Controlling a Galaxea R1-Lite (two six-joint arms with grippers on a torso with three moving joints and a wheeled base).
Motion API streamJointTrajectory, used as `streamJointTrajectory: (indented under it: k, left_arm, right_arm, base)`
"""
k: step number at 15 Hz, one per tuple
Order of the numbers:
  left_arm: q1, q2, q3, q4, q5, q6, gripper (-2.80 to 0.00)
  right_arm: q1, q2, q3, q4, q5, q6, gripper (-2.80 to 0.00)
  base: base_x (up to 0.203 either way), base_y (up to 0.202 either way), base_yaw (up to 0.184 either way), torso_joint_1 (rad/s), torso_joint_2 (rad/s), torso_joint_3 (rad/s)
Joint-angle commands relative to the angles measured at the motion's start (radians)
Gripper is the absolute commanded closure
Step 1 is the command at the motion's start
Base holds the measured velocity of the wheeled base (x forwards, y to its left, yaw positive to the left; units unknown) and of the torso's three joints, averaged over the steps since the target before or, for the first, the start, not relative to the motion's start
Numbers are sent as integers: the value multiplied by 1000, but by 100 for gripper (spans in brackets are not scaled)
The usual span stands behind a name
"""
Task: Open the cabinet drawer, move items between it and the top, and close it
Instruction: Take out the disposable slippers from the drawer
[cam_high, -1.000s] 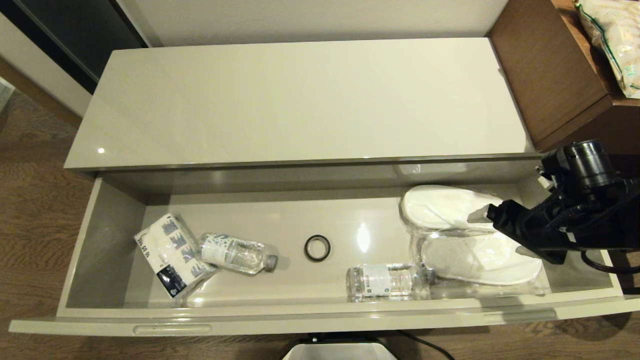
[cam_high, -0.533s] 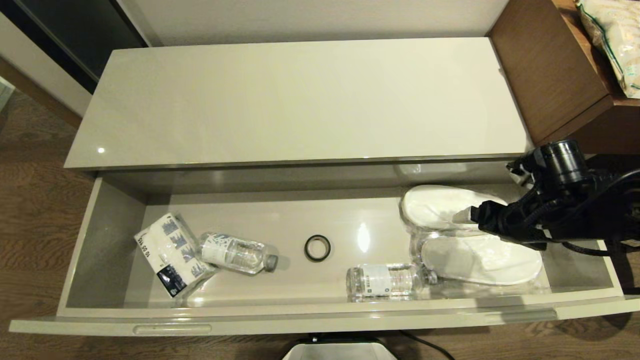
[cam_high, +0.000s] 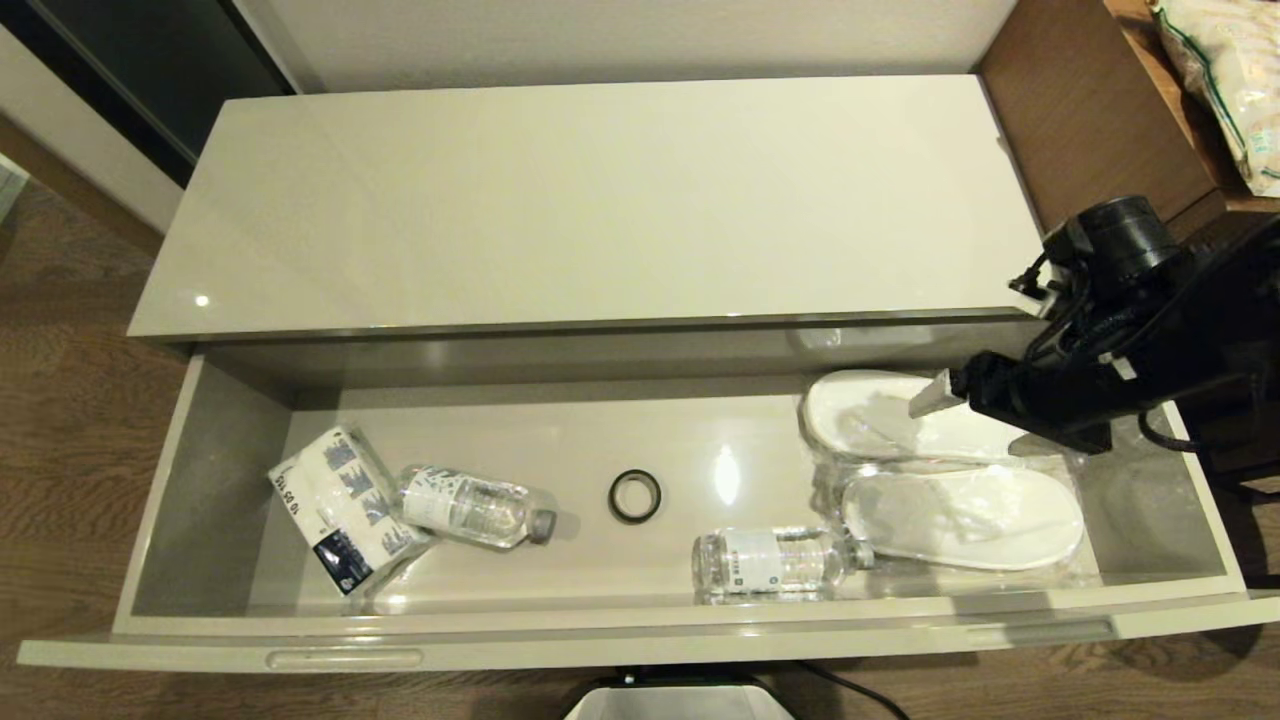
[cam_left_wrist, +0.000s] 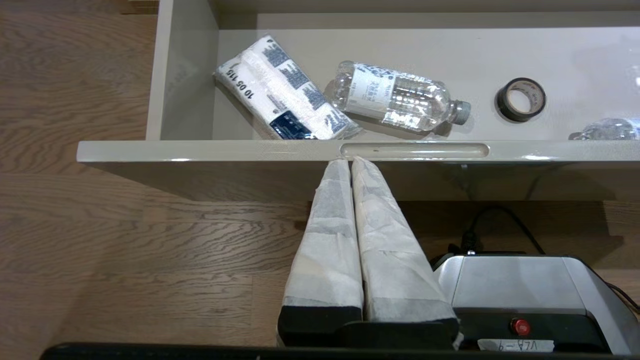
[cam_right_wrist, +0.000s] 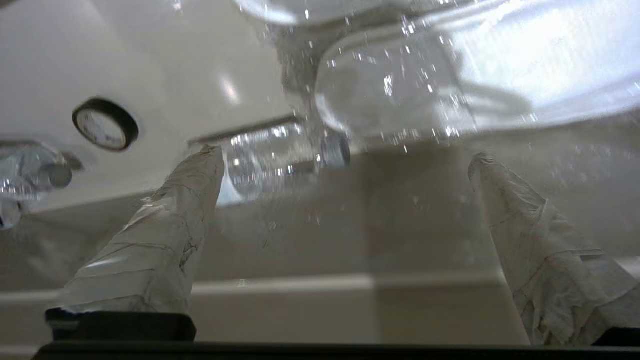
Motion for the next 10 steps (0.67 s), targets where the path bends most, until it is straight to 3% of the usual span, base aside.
streamJointTrajectory:
  k: [1,4,7,10]
  left_arm:
    - [1,-2,0,1,0,0,0]
    - [1,-2,0,1,0,0,0]
    - [1,-2,0,1,0,0,0]
    - [1,-2,0,1,0,0,0]
  right_arm:
    - [3,19,-131,150,-3,6,-280]
    - [20,79,-255,321,-28,10,-280]
    - [24,132,-247,343,-43,11,-280]
    - [43,197,-220,330,-134,10,-280]
  base:
    - [0,0,0,0,0,0]
    - [0,0,0,0,0,0]
    - [0,0,0,0,0,0]
    - [0,0,0,0,0,0]
